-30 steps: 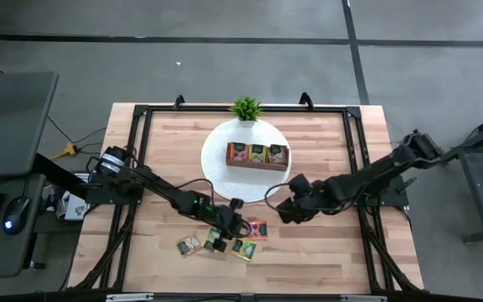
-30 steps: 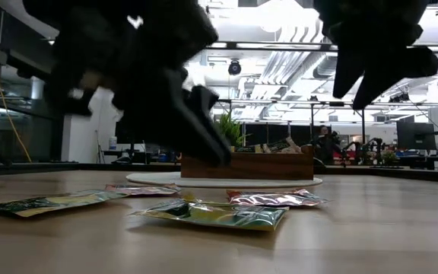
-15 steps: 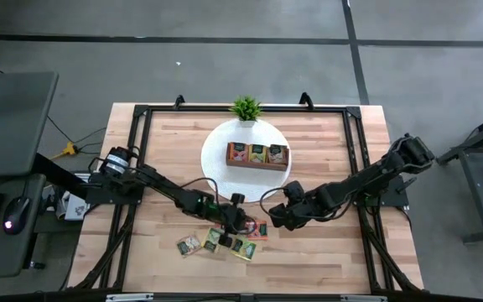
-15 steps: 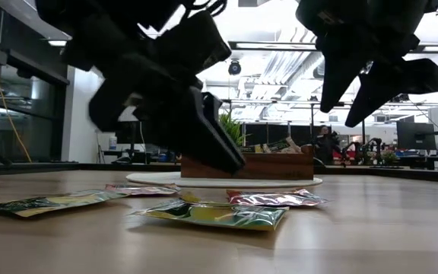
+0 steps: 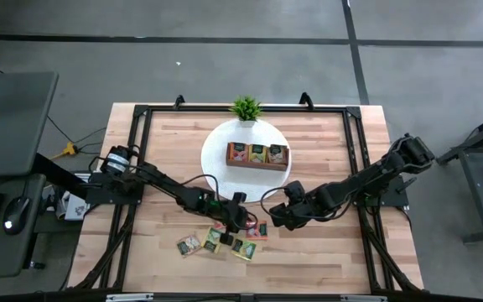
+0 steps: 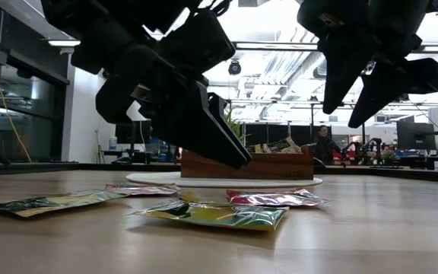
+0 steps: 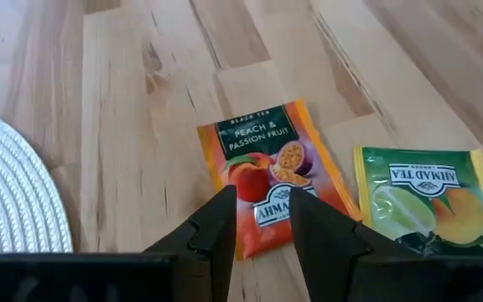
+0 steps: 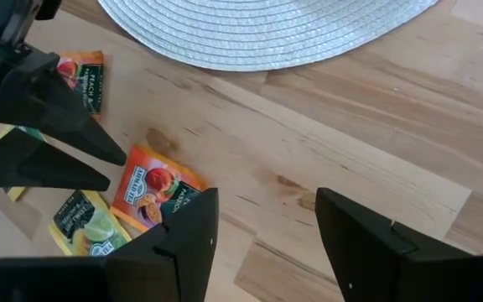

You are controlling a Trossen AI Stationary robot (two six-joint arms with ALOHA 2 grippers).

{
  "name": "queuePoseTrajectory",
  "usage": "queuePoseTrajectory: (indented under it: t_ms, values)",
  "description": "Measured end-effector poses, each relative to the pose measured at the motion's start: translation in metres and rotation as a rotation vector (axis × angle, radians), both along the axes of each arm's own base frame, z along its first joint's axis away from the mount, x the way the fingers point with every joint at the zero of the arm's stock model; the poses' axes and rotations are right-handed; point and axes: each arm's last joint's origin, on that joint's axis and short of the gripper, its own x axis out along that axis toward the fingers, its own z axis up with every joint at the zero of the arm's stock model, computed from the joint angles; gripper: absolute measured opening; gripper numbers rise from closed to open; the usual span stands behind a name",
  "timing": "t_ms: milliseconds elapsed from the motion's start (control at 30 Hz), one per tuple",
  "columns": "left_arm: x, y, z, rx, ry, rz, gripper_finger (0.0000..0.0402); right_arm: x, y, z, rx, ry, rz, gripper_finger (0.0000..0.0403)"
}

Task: Pick & Place Tea
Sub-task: Put the orange tea bag into the left section of the wooden organizer

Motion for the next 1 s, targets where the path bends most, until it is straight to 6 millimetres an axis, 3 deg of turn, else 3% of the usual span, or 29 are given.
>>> queuePoseTrajectory:
  t_ms: [333,833,1000]
  values:
    - [0.000,0.000,0.000,0.001,0.000,0.002,0.0110,-0.001,0.000,0.000,0.009,0.003,-0.025,0.0197]
    - [0.005,-0.006,-0.032,-0.010,0.031,0.013,0.0111,0.000,0.006,-0.001,0.060,-0.031,-0.088,0.0197]
    - [0.006,-0.006,-0.043,0.007,0.054,0.032,0.0111,0.011,0.020,-0.016,0.124,-0.064,-0.116,0.0197]
